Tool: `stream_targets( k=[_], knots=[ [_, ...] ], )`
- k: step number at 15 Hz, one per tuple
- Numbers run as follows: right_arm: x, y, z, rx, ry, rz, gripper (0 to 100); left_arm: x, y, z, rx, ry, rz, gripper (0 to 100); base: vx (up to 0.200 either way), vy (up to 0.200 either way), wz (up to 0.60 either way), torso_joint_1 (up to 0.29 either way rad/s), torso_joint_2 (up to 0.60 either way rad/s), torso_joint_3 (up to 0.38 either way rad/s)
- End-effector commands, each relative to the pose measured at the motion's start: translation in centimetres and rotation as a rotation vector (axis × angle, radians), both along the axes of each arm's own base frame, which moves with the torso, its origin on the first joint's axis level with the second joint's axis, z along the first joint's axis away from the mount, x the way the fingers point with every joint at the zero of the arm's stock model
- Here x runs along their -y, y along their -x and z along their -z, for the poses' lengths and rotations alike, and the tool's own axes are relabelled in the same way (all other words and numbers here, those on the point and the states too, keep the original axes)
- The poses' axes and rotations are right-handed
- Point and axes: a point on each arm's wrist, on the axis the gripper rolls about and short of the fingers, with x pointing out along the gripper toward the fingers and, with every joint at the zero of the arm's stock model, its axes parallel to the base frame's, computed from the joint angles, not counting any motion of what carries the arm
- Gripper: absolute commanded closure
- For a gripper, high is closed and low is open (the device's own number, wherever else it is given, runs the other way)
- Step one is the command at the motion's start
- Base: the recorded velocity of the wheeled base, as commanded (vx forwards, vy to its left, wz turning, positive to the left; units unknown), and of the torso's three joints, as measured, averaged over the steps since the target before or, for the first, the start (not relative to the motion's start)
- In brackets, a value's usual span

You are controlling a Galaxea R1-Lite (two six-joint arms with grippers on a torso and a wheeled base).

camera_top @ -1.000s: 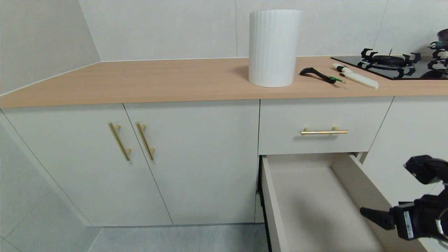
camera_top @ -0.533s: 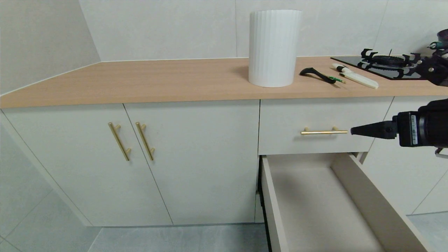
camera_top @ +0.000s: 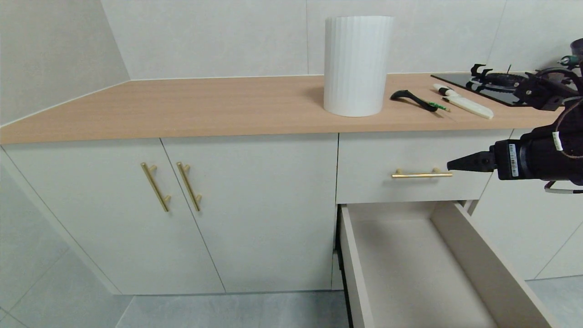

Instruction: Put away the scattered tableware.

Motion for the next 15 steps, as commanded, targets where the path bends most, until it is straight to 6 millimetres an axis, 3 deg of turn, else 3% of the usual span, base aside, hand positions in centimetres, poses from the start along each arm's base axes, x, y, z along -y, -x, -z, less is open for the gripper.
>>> stream_targets(
  k=[1,10,13,15],
  knots=[
    [0.0,-0.1,0.2,-0.007,0.002,0.001,0,0.0,0.0,0.0,0.000,0.000,0.000,0,0.000,0.000,0.00,0.027,-0.14,-0.334],
    [-0.2,-1.0,0.4,0.001,-0.001,-0.001,0,0.0,0.0,-0.1,0.002,0.000,0.000,0,0.000,0.000,0.00,0.106,-0.49,-0.337],
    [-0.1,-3.1,0.2,0.077,-0.022,0.015,0,0.0,0.0,0.0,0.000,0.000,0.000,0,0.000,0.000,0.00,0.082,-0.26,-0.177],
    [0.7,-7.7,-1.4,0.100,-0.019,0.071,0,0.0,0.0,-0.1,0.002,0.000,0.000,0,0.000,0.000,0.00,0.018,-0.04,-0.028]
  ],
)
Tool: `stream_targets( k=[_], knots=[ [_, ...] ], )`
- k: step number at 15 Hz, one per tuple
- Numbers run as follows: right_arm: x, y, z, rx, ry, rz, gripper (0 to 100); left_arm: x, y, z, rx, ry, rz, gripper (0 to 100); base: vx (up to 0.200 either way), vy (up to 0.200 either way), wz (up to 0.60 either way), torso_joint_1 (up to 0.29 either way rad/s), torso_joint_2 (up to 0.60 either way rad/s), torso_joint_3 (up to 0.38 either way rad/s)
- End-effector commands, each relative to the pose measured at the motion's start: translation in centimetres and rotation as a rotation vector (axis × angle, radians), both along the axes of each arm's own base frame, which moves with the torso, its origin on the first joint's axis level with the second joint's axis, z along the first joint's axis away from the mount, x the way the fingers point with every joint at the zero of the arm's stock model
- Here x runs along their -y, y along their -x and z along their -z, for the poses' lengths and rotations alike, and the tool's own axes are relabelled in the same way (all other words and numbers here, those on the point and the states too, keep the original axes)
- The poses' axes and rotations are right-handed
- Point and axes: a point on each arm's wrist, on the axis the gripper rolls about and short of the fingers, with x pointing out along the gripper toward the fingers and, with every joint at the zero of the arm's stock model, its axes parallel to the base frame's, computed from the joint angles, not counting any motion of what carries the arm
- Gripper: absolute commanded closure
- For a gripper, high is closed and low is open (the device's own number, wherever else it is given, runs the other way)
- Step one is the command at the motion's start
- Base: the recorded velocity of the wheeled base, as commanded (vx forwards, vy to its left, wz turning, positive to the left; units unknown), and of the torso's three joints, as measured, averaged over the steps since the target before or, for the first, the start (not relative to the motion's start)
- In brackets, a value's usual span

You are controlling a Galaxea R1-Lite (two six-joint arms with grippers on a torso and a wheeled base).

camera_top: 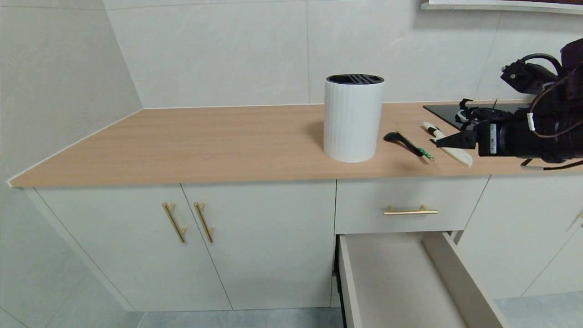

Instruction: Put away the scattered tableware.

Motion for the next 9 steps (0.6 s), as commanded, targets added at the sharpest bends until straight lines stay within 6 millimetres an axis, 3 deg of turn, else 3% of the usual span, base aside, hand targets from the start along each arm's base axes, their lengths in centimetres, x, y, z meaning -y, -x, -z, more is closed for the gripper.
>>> stream_targets(
  k=[1,3,9],
  knots=[
    [0.8,-5.1,-0.9,-0.055,0.012,0.057,0,0.0,0.0,0.0,-0.001,0.000,-0.001,0,0.000,0.000,0.00,0.000,0.00,0.000],
    [0.9,-7.0,-0.7,-0.163,0.028,0.075,0,0.0,0.0,0.0,-0.001,0.000,-0.001,0,0.000,0.000,0.00,0.000,0.00,0.000],
    [-0.1,-14.6,6.0,-0.246,0.095,0.140,0,0.0,0.0,0.0,-0.001,0.000,-0.001,0,0.000,0.000,0.00,0.000,0.00,0.000]
  ],
)
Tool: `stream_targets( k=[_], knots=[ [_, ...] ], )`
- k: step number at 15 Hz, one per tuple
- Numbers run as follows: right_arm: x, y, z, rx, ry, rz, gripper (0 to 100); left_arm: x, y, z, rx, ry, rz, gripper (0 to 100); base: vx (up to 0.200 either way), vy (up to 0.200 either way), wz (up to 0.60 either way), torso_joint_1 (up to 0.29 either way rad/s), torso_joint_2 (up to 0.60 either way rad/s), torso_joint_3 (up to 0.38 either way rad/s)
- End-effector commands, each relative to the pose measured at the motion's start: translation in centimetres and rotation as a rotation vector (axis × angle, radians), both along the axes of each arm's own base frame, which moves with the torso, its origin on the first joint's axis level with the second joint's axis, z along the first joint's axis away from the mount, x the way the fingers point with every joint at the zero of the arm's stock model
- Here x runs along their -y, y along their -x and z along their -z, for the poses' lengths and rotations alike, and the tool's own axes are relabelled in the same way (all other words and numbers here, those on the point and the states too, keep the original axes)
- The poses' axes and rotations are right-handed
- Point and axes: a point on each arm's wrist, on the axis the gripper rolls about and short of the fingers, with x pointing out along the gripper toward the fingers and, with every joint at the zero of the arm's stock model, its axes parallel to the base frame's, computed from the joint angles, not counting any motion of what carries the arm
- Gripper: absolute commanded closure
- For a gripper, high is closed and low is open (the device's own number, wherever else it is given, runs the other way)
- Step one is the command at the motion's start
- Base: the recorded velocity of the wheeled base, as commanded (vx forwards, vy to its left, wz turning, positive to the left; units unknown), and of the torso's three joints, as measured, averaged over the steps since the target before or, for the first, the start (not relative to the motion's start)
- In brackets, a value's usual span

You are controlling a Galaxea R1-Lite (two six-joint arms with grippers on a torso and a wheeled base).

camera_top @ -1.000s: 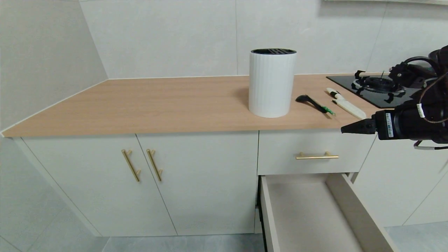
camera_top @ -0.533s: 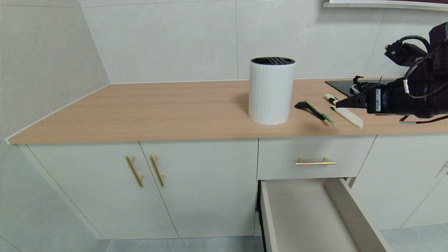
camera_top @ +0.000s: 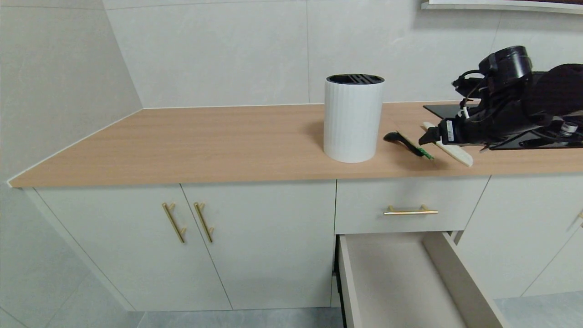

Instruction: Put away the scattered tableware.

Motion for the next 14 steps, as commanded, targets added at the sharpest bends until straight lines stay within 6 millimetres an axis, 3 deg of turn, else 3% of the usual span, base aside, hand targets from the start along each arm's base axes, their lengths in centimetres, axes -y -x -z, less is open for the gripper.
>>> stream_targets(
  k=[1,4,11,12,14],
  knots=[
    [-0.6,-4.1,4.2,-0.052,0.016,0.022,0,0.0,0.0,0.0,-0.001,0.001,0.000,0,0.000,0.000,0.00,0.000,0.00,0.000],
    [-0.6,-5.0,4.9,-0.026,0.012,0.027,0,0.0,0.0,0.0,-0.001,0.001,0.000,0,0.000,0.000,0.00,0.000,0.00,0.000],
    [-0.7,-5.2,5.2,-0.029,0.006,0.031,0,0.0,0.0,0.0,-0.001,0.001,0.000,0,0.000,0.000,0.00,0.000,0.00,0.000],
    [-0.7,-5.1,5.1,-0.027,-0.002,0.037,100,0.0,0.0,0.0,-0.001,0.001,0.000,0,0.000,0.000,0.00,0.000,0.00,0.000],
    [-0.6,-5.1,5.0,-0.025,-0.002,0.037,100,0.0,0.0,0.0,-0.001,0.001,0.000,0,0.000,0.000,0.00,0.000,0.00,0.000]
  ],
)
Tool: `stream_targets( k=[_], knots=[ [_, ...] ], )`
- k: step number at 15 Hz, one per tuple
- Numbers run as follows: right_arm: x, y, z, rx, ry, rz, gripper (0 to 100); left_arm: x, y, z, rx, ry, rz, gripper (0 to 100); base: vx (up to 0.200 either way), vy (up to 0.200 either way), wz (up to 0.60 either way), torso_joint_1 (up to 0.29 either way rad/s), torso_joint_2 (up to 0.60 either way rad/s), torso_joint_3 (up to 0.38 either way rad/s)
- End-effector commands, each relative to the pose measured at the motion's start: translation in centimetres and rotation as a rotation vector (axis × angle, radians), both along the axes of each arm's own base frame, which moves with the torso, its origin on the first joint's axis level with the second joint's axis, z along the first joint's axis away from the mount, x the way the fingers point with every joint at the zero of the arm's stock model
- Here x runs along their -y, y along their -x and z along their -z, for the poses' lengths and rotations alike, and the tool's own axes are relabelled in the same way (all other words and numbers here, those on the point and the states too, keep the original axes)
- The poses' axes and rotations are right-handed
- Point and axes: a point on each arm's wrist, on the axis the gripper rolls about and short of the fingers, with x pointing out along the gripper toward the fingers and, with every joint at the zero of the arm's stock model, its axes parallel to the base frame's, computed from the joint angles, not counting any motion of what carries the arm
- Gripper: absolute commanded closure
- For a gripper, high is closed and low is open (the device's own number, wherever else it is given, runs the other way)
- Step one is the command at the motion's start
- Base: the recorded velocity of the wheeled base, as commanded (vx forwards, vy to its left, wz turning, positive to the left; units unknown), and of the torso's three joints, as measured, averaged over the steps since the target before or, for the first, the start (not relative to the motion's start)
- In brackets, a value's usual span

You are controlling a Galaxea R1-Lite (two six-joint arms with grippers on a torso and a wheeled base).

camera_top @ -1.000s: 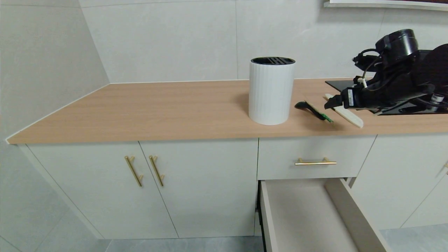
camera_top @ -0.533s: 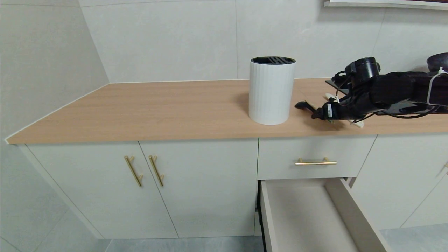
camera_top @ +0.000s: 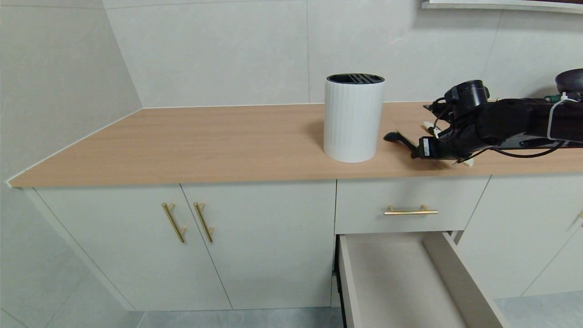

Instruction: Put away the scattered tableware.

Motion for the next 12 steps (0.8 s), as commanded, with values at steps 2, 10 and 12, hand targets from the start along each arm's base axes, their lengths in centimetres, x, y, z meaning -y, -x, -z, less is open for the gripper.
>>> stream_targets(
  k=[2,10,12],
  knots=[
    [0.0,0.1,-0.3,0.005,-0.002,0.000,100,0.0,0.0,0.0,-0.001,0.000,-0.001,0,0.000,0.000,0.00,0.000,0.00,0.000],
    [0.7,2.6,-3.9,0.067,-0.079,0.062,100,0.0,0.0,0.0,-0.001,0.000,-0.001,0,0.000,0.000,0.00,0.000,0.00,0.000],
    [1.0,6.4,-6.0,0.078,-0.115,0.076,100,0.0,0.0,0.0,-0.001,0.000,-0.001,0,0.000,0.000,0.00,0.000,0.00,0.000]
  ],
)
